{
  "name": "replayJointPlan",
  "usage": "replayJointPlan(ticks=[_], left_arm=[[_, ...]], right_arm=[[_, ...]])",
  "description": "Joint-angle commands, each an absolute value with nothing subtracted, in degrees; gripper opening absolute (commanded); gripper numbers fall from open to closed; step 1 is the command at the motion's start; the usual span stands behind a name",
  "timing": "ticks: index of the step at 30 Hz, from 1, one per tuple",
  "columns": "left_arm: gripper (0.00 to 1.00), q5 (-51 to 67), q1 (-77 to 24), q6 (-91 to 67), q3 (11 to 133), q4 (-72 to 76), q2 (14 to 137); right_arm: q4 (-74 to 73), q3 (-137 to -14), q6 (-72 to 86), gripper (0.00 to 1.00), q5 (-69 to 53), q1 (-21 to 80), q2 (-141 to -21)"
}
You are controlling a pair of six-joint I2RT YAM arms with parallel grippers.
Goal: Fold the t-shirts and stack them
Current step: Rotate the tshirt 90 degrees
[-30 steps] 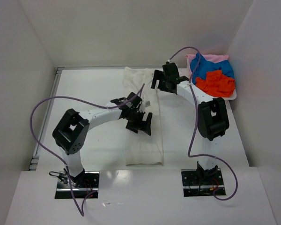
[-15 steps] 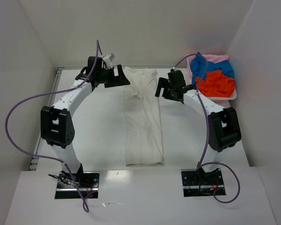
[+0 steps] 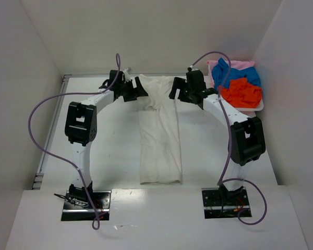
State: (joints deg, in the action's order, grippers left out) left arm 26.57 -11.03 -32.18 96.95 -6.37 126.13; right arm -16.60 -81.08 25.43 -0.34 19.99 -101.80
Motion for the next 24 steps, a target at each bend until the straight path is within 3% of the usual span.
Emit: replayJointPlan(ticks=[1,8,16,19,24], left_arm=[[0.94,22.86,-9.93,-35.5,101.95,0.79,128.39],[0.91,18.28,-9.93,-39.28,105.02,6.58,133.41],[0.87,17.74,-9.93,-39.03,112.84,1.15,138.51],[0.87,18.37,-9.93,-37.62,109.35,1.22,134.59],[0.88,21.7,-9.93,-42.43,92.84,8.58,124.21]], right_arm=[[-14.77,-83.15,24.52,0.96,-1.23,20.3,-102.39],[-14.77,-79.55,25.05,0.96,-0.7,20.83,-100.55],[-14.77,-77.17,26.19,0.96,-0.7,20.83,-99.49],[-12.84,-75.33,26.19,0.96,-1.57,20.83,-98.79],[-11.17,-76.81,27.42,0.95,-5.0,21.45,-100.98]])
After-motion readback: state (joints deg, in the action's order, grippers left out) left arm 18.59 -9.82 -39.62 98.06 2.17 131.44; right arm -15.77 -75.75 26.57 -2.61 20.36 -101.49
